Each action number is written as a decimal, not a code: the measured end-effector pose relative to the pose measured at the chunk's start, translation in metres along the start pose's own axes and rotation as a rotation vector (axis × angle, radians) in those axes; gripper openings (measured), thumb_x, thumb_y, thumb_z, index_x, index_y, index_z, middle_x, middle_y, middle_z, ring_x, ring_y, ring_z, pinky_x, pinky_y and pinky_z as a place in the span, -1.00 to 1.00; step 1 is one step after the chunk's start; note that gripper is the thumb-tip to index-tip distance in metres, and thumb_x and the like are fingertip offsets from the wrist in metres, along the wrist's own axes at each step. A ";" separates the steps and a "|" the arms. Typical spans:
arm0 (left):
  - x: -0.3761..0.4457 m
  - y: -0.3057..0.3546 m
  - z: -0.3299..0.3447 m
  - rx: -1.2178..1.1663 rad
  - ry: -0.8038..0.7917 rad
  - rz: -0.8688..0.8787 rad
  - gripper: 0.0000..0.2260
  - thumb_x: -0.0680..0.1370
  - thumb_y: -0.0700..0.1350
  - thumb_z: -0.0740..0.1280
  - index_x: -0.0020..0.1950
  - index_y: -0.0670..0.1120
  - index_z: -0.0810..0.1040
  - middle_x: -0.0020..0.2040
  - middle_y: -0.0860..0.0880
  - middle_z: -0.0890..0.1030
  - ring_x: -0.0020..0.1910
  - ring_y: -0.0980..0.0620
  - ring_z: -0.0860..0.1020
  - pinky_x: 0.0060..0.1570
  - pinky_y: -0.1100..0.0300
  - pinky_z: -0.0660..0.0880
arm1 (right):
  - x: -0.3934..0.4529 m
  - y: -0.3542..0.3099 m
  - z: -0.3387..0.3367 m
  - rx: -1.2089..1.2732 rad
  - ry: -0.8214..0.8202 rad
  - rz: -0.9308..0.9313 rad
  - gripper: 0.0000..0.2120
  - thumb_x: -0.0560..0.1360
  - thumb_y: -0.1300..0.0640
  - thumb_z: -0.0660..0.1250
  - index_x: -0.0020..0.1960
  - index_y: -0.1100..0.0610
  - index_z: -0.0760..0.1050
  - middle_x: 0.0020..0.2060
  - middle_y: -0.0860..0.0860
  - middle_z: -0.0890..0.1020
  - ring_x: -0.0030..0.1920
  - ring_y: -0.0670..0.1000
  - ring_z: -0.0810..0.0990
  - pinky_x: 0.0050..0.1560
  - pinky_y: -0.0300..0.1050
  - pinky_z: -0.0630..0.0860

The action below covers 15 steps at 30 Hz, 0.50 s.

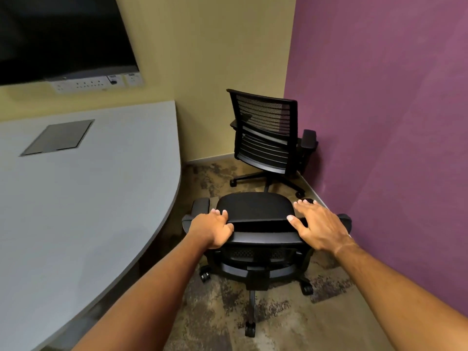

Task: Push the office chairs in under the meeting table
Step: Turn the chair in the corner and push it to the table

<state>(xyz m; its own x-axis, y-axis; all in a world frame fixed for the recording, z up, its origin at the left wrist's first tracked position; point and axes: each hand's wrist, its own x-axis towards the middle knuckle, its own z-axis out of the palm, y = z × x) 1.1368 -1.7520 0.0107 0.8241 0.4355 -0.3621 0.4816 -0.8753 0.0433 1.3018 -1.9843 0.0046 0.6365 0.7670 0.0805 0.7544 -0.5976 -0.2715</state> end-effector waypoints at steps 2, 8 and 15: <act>0.001 0.006 0.002 -0.003 0.008 -0.028 -0.45 0.62 0.09 -0.08 0.58 -0.09 0.07 0.56 -0.18 0.19 0.51 -0.12 0.23 0.41 -0.03 0.26 | 0.007 0.009 0.000 0.008 -0.012 -0.027 -0.42 0.60 -0.19 0.11 0.49 0.15 0.28 0.46 0.07 0.35 0.49 -0.01 0.23 0.49 -0.12 0.05; 0.000 0.030 0.006 0.016 0.062 -0.084 -0.45 0.62 0.10 -0.09 0.54 -0.14 0.13 0.48 -0.25 0.30 0.39 -0.20 0.37 0.26 -0.06 0.38 | 0.026 0.035 -0.006 0.010 -0.042 -0.097 -0.36 0.56 -0.25 0.08 0.47 0.16 0.30 0.46 0.08 0.36 0.49 -0.03 0.24 0.52 -0.12 0.02; -0.002 0.039 0.005 -0.018 0.085 -0.169 -0.43 0.62 0.10 -0.11 0.56 -0.18 0.09 0.47 -0.28 0.30 0.42 -0.20 0.33 0.27 -0.06 0.36 | 0.057 0.044 -0.009 -0.006 -0.064 -0.181 -0.19 0.45 -0.35 -0.03 0.47 0.20 0.30 0.44 0.10 0.39 0.48 0.00 0.27 0.52 -0.07 0.03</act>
<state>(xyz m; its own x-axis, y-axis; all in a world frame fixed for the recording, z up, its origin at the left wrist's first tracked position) 1.1525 -1.7881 0.0080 0.7531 0.5927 -0.2856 0.6198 -0.7847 0.0060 1.3722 -1.9687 0.0056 0.4789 0.8754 0.0661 0.8568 -0.4496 -0.2526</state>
